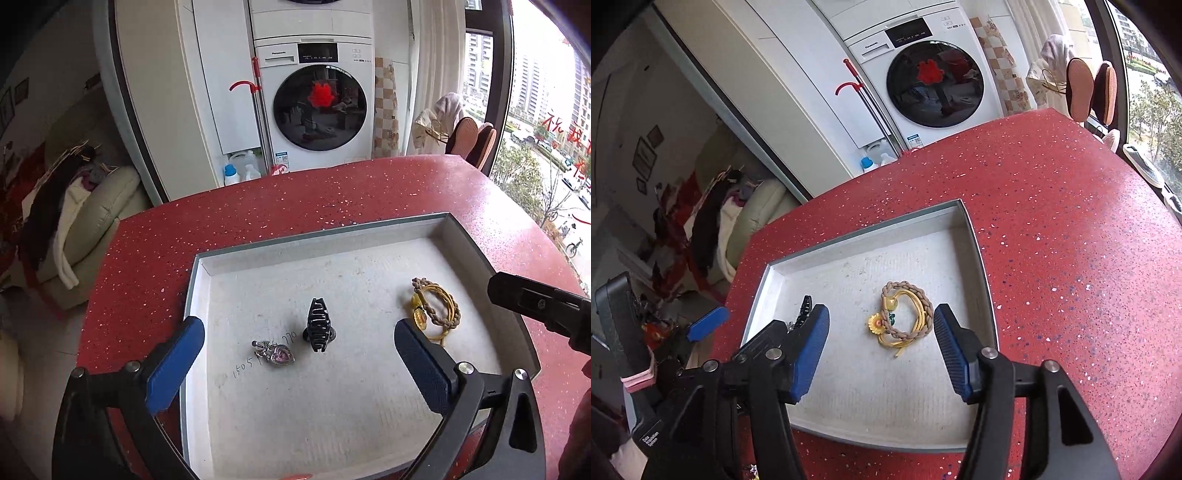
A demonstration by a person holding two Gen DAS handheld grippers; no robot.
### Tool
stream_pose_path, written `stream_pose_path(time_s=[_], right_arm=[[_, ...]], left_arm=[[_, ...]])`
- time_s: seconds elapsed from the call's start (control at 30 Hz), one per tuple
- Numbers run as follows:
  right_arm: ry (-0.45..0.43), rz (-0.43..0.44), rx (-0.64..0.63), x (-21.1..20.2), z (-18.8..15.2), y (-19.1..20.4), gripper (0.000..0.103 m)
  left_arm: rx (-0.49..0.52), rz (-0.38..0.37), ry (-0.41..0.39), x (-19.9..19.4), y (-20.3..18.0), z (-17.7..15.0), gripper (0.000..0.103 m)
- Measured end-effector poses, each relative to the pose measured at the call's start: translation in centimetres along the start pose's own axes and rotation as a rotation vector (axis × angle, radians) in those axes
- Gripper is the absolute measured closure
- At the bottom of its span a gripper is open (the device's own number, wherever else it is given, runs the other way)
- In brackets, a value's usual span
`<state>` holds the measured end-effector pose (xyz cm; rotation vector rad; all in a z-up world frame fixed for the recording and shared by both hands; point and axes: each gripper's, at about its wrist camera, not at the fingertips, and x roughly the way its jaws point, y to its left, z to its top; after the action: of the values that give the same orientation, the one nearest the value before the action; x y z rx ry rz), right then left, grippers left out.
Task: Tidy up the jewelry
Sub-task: 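Withdraw both open tools from the tray back toward the remaining jewelry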
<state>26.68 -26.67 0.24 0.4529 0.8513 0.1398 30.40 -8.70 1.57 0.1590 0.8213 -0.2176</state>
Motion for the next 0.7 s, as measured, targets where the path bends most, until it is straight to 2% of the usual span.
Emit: stream_pose_path(time_s=[0.07, 0.1, 0.3, 0.4, 0.43, 0.7], right_arm=[[-0.008, 0.016, -0.003, -0.8, -0.4, 0.4, 0.025], [-0.012, 0.027, -0.004, -1.2, -0.7, 0.5, 0.022], [-0.049, 0.048, -0.038, -4.3, -3.1, 2.0, 0.016], [-0.076, 0.053, -0.048, -5.9, -4.2, 2.4, 0.012], [-0.083, 0.050, -0.052, -6.3, -4.7, 2.6, 0.002], [-0.118, 0.072, -0.066, -8.8, -8.3, 3.4, 0.000]], left_arm=[[-0.018, -0.008, -0.009, -1.1, 0.6, -0.2, 0.000], [-0.028, -0.014, -0.011, -1.7, 1.0, -0.4, 0.000], [-0.067, -0.052, -0.004, -4.8, 3.1, -2.1, 0.000], [-0.077, -0.038, 0.014, -5.9, 4.1, -3.7, 0.000], [-0.079, -0.039, 0.020, -6.3, 4.4, -4.4, 0.000], [-0.152, 0.018, 0.019, -9.2, 6.7, -10.1, 0.000]])
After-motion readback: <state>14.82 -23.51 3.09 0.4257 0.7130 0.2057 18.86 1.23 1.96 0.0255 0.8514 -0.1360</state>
